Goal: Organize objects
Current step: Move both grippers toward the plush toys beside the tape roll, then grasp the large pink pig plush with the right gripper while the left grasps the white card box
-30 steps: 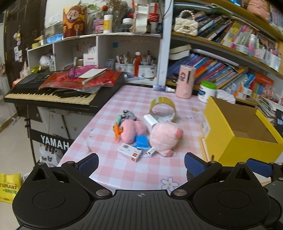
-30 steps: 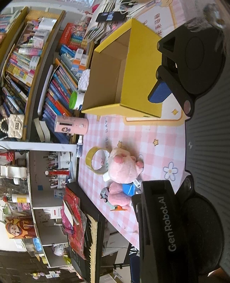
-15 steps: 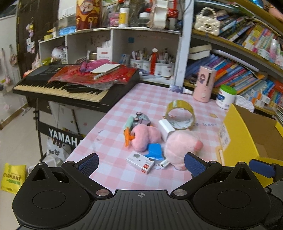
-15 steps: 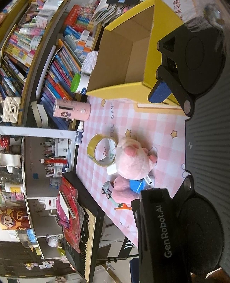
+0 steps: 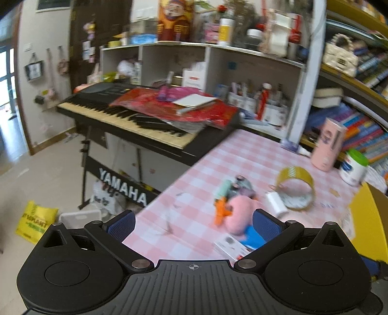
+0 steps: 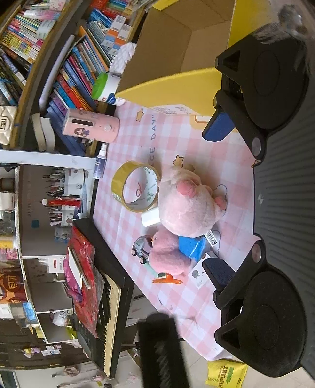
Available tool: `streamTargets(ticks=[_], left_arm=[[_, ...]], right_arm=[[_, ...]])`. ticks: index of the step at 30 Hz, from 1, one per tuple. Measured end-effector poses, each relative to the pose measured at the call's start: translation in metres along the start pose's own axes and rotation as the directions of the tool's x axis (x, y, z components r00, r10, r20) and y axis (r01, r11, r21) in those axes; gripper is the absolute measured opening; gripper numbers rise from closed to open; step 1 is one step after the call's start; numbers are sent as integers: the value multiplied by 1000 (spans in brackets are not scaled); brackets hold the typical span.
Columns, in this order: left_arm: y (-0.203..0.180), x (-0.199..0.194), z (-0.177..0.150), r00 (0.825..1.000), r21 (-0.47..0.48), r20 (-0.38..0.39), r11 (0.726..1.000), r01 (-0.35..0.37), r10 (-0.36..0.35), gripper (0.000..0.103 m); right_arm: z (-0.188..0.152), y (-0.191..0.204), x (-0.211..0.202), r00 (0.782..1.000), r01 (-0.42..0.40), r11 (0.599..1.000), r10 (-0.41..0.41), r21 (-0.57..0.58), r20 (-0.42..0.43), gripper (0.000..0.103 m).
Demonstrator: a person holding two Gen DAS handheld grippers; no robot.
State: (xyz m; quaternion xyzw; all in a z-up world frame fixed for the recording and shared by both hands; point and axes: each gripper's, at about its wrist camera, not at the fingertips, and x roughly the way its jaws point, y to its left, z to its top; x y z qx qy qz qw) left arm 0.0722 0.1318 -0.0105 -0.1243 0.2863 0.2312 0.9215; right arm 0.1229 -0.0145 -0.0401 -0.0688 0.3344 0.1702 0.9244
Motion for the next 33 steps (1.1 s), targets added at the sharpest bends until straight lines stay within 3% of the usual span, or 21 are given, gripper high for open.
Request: streamTargets(ticks=[8, 16, 22, 24, 29, 33], left_arm=[[12, 16, 2, 996, -7, -47, 998, -70, 70, 103], [3, 34, -5, 990, 72, -130, 996, -43, 52, 103], [-13, 50, -11, 987, 146, -163, 989, 38, -14, 102], [-19, 57, -13, 982, 157, -186, 985, 68, -38, 102], [-40, 76, -23, 964, 210, -248, 967, 146, -92, 90], [-55, 93, -35, 951, 304, -297, 935, 181, -88, 73]], right_arm=[[14, 0, 27, 1000, -12, 999, 12, 38, -4, 102], [26, -21, 84, 995, -13, 978, 34, 208, -97, 101], [34, -33, 100, 983, -85, 960, 125, 268, -136, 79], [38, -37, 95, 982, -99, 955, 138, 279, -125, 64], [51, -46, 64, 991, -123, 960, 132, 253, -19, 64], [58, -47, 43, 990, -136, 970, 129, 200, 47, 64]])
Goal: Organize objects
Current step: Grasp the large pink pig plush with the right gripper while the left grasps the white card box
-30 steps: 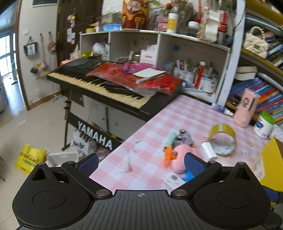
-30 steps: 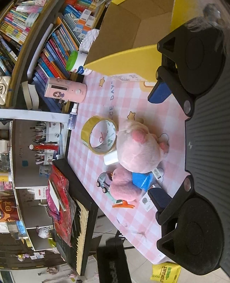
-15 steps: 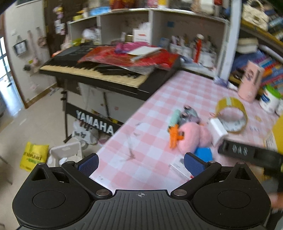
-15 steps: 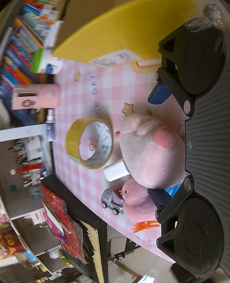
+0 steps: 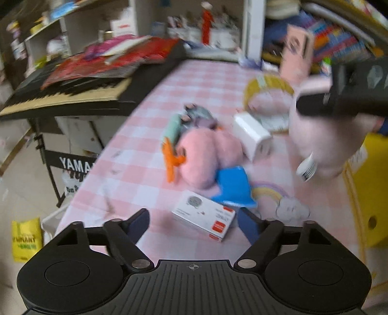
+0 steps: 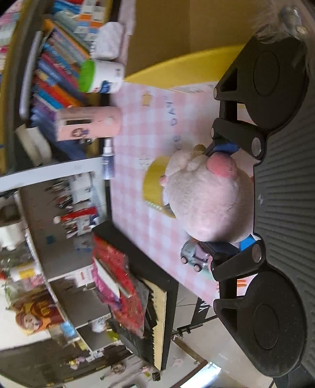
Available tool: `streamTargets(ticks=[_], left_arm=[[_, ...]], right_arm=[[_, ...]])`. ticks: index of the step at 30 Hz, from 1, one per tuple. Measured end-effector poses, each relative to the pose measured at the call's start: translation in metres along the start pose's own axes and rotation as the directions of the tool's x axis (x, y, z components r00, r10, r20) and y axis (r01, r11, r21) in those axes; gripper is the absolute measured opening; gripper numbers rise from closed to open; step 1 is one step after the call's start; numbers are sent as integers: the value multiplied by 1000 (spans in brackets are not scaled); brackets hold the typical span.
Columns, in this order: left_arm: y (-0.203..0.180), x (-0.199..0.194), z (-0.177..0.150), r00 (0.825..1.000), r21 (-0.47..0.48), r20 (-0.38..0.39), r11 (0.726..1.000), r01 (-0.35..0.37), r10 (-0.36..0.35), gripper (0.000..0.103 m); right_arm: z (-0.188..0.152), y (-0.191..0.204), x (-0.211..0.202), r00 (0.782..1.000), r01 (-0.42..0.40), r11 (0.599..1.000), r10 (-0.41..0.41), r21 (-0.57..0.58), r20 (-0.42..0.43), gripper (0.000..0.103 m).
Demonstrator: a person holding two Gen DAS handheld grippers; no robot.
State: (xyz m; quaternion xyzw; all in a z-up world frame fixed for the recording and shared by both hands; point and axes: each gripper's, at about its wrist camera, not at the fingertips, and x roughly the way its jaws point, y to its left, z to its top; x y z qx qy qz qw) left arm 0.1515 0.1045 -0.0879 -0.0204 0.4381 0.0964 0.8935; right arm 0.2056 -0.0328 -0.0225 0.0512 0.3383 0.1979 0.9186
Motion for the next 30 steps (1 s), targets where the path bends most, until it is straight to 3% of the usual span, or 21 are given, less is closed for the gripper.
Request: streamTargets(ticks=[5, 7, 13, 24, 30], left_arm=[[-3, 8, 0, 1000, 36, 9, 999, 3, -4, 69], [-2, 10, 1, 1000, 49, 11, 999, 13, -13, 58], [4, 3, 1, 999, 8, 5, 999, 44, -44, 56], [46, -64, 8, 989, -134, 133, 988, 76, -58, 56], [56, -99, -1, 981, -144, 173, 983, 112, -87, 56]], right_arm=[[-2, 2, -11, 1000, -7, 998, 7, -58, 0, 64], [-3, 1, -14, 1000, -13, 998, 13, -67, -6, 64], [-8, 2, -21, 1000, -20, 995, 20, -95, -3, 64], [-24, 15, -54, 1000, -8, 982, 11, -191, 15, 64], [-44, 28, -79, 1000, -7, 979, 12, -204, 23, 64]])
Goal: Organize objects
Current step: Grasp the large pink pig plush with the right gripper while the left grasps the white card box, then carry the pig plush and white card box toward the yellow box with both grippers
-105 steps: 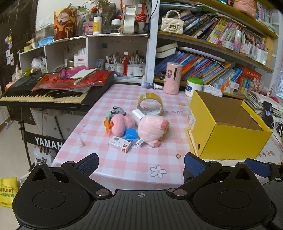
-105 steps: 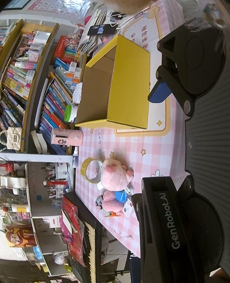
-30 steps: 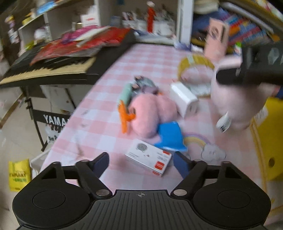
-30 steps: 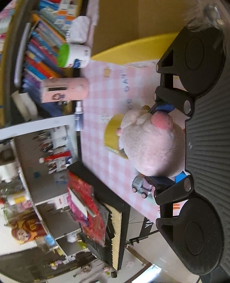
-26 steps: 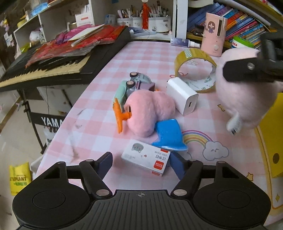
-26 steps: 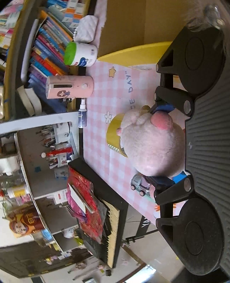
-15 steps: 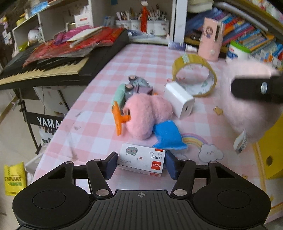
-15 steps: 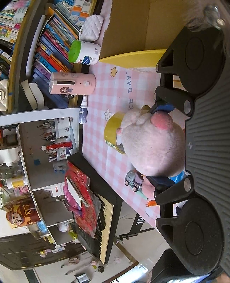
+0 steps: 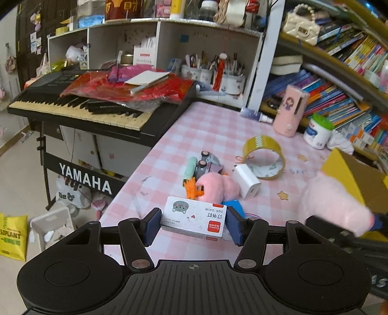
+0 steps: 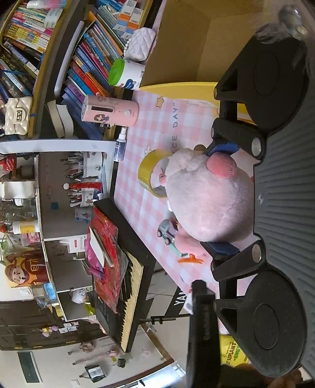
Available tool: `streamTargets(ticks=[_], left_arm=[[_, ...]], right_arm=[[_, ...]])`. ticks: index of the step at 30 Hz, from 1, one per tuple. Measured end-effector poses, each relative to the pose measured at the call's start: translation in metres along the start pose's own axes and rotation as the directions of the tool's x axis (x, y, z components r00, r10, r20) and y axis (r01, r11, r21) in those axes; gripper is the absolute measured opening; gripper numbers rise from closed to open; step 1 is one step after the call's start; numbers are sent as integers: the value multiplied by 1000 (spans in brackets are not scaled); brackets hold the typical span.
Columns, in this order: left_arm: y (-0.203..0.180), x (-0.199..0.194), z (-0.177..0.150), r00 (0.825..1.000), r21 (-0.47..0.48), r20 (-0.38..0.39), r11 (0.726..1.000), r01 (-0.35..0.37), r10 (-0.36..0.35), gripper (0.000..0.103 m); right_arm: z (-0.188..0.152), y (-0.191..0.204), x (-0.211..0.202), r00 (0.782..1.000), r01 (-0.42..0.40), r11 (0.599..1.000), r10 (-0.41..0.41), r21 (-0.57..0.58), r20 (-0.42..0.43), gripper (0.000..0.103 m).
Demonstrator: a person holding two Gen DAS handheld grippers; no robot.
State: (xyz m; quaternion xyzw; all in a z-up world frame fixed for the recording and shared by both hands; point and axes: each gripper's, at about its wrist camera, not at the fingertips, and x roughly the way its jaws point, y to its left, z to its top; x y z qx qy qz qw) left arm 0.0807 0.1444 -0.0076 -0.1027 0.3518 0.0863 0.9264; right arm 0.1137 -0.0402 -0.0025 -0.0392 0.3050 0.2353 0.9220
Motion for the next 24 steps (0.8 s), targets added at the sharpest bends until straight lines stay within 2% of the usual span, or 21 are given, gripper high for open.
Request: streamTargets(ticks=[5, 11, 17, 24], left_arm=[[-2, -30, -14, 999, 36, 24, 999, 32, -33, 56], [0, -50, -37, 998, 60, 0, 996, 70, -70, 56], [-4, -68, -55, 993, 103, -5, 988, 115, -115, 56], [-21, -84, -75, 982, 176, -30, 966, 188, -185, 56]], right_arm=[[-13, 14, -25, 1000, 6, 1000, -6, -6, 4, 64], [-37, 29, -47, 999, 23, 1000, -23, 5, -31, 64], [-56, 35, -74, 998, 65, 997, -63, 41, -28, 64], [-83, 28, -104, 990, 142, 982, -138, 126, -42, 64]])
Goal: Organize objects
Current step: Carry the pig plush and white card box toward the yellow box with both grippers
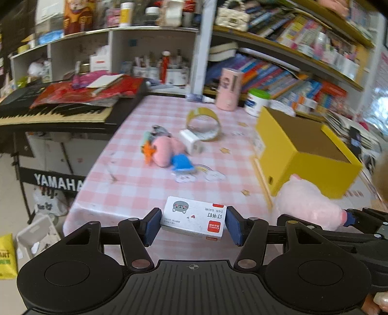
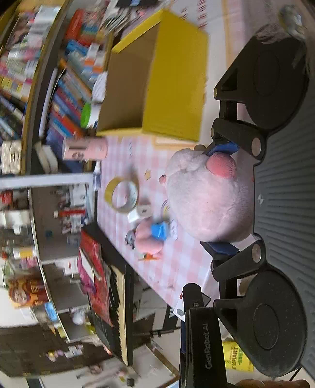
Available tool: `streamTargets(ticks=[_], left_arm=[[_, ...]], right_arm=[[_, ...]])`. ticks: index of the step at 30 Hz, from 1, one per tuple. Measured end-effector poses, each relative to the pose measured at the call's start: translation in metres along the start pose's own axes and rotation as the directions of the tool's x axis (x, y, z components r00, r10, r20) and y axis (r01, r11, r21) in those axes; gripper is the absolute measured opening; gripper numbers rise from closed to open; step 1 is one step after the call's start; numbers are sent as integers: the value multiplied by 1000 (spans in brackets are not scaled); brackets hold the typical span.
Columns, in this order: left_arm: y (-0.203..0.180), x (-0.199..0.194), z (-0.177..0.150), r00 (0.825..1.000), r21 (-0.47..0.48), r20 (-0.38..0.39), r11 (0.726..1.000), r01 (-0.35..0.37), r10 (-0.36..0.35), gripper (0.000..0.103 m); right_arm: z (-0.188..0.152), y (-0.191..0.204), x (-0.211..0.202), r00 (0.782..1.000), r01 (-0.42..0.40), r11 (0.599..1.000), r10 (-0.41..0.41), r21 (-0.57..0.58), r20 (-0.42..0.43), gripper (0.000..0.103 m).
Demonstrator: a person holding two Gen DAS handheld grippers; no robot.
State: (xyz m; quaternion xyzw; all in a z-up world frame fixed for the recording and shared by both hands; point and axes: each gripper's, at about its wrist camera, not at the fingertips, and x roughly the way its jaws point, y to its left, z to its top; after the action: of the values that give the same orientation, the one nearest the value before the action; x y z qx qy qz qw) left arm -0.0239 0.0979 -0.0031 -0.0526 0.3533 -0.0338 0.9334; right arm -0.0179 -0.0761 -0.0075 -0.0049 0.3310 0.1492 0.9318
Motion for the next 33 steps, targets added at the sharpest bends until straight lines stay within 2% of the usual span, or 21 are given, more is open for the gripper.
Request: streamTargets(ticks=[6, 13, 27, 33], left_arm=[[-28, -1, -11, 997, 69, -18, 994, 82, -81, 56], [-58, -1, -20, 980, 133, -43, 971, 197, -193, 56], [-97, 12, -9, 960, 202, -42, 939, 279, -277, 56], [-113, 22, 1, 956, 222, -38, 931, 291, -290, 56]], right_arm=[[-25, -13, -27, 997, 81, 994, -82, 66, 2, 64], [-49, -36, -56, 981, 194, 970, -194, 149, -16, 64], [-58, -68, -78, 952, 302, 923, -305, 240, -24, 64], [-53, -87, -74, 946, 318, 912, -321, 260, -33, 64]])
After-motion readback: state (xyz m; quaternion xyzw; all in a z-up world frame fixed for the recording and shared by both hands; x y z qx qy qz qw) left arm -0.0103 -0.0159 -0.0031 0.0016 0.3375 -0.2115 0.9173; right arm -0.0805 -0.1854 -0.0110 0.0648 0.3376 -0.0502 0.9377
